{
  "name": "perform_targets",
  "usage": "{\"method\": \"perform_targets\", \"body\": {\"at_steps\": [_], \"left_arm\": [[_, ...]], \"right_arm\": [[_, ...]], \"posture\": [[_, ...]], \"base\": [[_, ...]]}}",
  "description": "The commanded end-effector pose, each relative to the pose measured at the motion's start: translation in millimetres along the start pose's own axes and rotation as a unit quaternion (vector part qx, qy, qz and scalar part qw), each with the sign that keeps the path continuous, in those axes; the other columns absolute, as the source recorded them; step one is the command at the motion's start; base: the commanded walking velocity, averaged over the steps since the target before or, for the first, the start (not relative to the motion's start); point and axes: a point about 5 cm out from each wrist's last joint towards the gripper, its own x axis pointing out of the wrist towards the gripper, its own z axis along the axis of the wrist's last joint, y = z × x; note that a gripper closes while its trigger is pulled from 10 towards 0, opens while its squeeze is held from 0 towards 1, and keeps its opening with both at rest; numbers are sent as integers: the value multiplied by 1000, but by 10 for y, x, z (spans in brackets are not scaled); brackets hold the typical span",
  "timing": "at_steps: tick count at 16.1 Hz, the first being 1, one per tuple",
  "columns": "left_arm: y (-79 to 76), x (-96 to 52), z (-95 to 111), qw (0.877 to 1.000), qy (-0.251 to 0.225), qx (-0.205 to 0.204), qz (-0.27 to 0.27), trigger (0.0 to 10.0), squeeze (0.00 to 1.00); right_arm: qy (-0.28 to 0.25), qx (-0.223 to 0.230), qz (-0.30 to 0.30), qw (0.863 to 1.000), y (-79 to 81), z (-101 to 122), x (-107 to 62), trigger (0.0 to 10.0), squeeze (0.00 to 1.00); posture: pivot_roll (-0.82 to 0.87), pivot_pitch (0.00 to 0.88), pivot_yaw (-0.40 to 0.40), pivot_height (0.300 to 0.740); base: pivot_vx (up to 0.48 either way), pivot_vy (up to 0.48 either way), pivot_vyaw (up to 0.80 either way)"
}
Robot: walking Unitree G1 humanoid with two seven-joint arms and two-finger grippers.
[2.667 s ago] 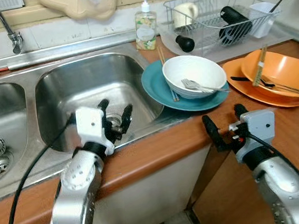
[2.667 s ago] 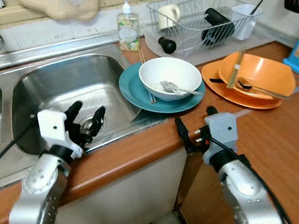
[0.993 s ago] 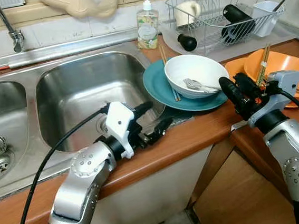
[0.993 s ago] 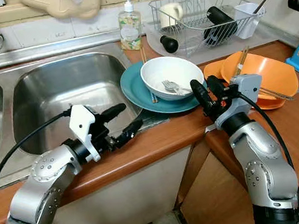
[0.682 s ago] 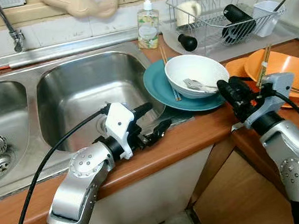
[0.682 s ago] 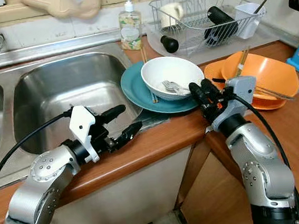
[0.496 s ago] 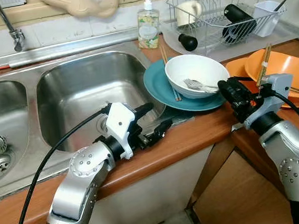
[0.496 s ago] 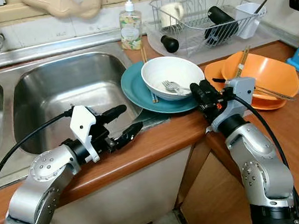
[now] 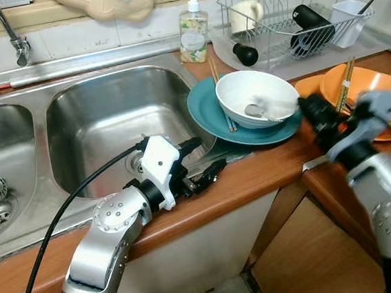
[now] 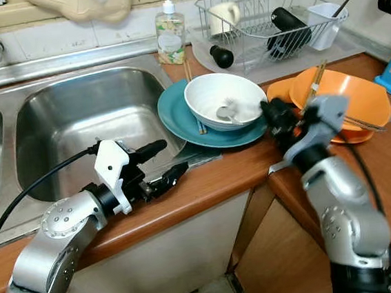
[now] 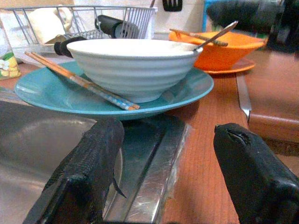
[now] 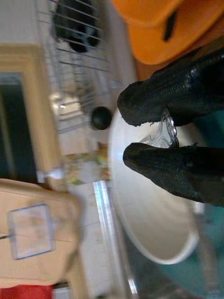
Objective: Kitchen organization
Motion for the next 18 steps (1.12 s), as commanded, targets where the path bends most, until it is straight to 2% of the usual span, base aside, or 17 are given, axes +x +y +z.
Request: {"method": "perform_targets", "body": {"at_steps": [1,2,4,7,8,9,10,11,12,13,14,15,18], "left_arm": [[44,30,65,1000,0,29,10,10000,0],[121,65,126,995,-2,90,30,10000,0],[161,93,188,989,-11,143,40,10000,0],[217,152,338,970,-24,238,52,10000,0],[224,155,347,968,-26,242,55,9765,0],[242,179,376,956,-29,286,57,8431,0],[248,196,393,948,-31,313,54,8863,0],[243,214,392,942,-30,330,47,10000,0],[260,230,382,937,-26,345,48,10000,0],[270,237,392,930,-28,363,50,8627,0],[291,244,415,923,-36,377,63,824,0],[304,249,433,920,-43,384,71,0,0],[318,273,338,920,-15,389,58,0,0]], "right_arm": [[-34,4,0,999,22,152,10,0,0],[-58,8,17,998,86,286,49,0,0],[-60,7,55,997,226,355,83,0,0],[-32,5,153,988,576,362,115,0,0],[-29,5,157,987,594,359,115,0,0],[-10,3,193,981,727,313,104,0,0],[5,2,216,976,818,272,92,0,0],[18,3,228,973,867,233,85,0,0],[32,-3,235,971,901,193,83,0,0],[46,-8,245,968,931,157,74,0,0],[57,-16,254,965,959,126,61,0,0],[63,-19,261,963,980,106,50,0,0],[73,-9,268,961,1035,45,27,0,0]], "posture": [[-148,0,-22,740],[-151,0,-18,740],[-152,0,-15,740],[-149,0,-16,740],[-149,0,-16,740],[-146,0,-17,740],[-143,0,-17,740],[-141,0,-18,740],[-139,0,-18,740],[-136,0,-17,740],[-134,0,-18,740],[-132,0,-18,740],[-124,0,-19,740]], "base": [[0,0,0],[0,0,0],[0,0,0],[0,0,0],[0,0,0],[0,0,0],[0,0,0],[0,0,0],[0,0,0],[0,0,0],[0,0,0],[0,0,0],[0,0,0]]}}
